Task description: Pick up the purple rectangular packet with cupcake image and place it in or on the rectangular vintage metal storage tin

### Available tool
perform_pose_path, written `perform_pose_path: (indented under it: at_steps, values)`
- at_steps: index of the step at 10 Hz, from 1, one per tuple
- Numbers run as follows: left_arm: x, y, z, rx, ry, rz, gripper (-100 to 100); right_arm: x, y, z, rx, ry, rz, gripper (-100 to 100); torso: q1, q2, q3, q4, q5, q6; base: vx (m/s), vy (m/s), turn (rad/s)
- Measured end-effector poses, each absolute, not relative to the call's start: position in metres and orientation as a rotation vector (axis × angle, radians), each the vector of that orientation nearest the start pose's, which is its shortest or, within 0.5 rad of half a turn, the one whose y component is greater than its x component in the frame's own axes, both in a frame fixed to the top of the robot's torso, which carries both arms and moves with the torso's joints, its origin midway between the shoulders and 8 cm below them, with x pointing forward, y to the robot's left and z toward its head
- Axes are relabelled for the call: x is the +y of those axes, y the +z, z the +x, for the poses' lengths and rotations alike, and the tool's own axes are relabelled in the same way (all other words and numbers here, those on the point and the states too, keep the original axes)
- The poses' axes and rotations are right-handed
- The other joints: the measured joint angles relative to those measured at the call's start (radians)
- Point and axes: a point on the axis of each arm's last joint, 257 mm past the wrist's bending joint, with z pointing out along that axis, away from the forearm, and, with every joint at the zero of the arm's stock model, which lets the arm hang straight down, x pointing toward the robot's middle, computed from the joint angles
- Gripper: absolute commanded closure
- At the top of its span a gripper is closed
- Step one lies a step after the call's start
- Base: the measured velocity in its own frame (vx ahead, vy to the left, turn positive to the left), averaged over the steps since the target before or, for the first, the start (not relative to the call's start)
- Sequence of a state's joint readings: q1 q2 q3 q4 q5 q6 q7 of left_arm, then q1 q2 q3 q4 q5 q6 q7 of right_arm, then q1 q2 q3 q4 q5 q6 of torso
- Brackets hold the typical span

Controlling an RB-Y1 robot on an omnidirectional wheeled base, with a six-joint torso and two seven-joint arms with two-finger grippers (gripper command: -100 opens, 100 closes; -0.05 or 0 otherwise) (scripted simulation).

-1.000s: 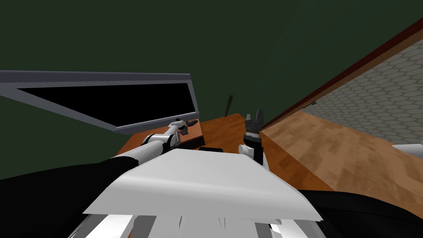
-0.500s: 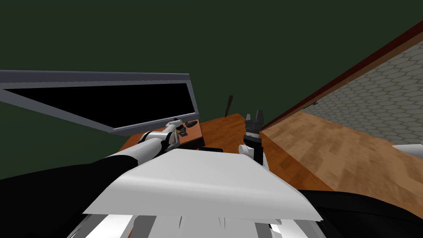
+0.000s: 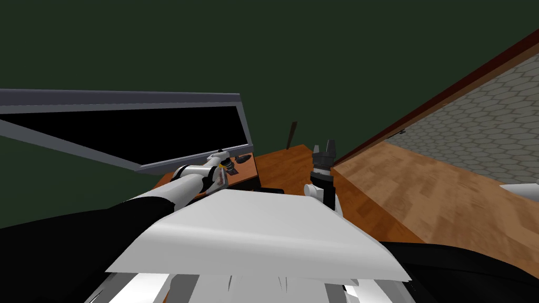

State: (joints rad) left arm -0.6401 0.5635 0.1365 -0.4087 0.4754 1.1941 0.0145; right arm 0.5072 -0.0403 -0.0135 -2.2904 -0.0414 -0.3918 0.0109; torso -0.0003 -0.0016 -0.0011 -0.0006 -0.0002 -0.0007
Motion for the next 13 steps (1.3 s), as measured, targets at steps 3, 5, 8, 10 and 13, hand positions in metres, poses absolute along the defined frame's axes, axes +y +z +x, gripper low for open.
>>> perform_pose_path:
  at_steps: [3, 5, 8, 10, 13]
  values:
    - [0.472, -0.457, 0.388, 1.649, -0.030, -2.632, -100, -0.288, 0.006, 0.358, 0.694, 1.279, 0.734, 0, -0.001, 0.001, 0.001, 0.000, 0.000, -0.001, 0.024, -0.031, 0.089]
    - [0.501, -0.461, 0.380, 1.631, -0.037, -2.574, -100, -0.288, 0.006, 0.358, 0.694, 1.279, 0.733, 0, 0.000, 0.002, 0.001, 0.000, 0.000, 0.000, 0.004, -0.005, 0.013]
    - [0.509, -0.475, 0.370, 1.603, -0.058, -2.568, -100, -0.288, 0.006, 0.358, 0.694, 1.279, 0.734, 0, 0.000, 0.002, 0.001, 0.000, 0.000, 0.000, -0.004, 0.006, -0.016]
    - [0.508, -0.475, 0.368, 1.601, -0.057, -2.573, -100, -0.288, 0.006, 0.358, 0.694, 1.279, 0.733, 0, 0.002, 0.003, 0.002, 0.001, 0.000, 0.000, -0.003, 0.003, -0.010]
    - [0.504, -0.483, 0.364, 1.602, -0.053, -2.577, -100, -0.288, 0.006, 0.358, 0.694, 1.279, 0.734, 0, 0.000, 0.002, 0.001, 0.000, 0.000, 0.000, -0.001, 0.001, -0.003]
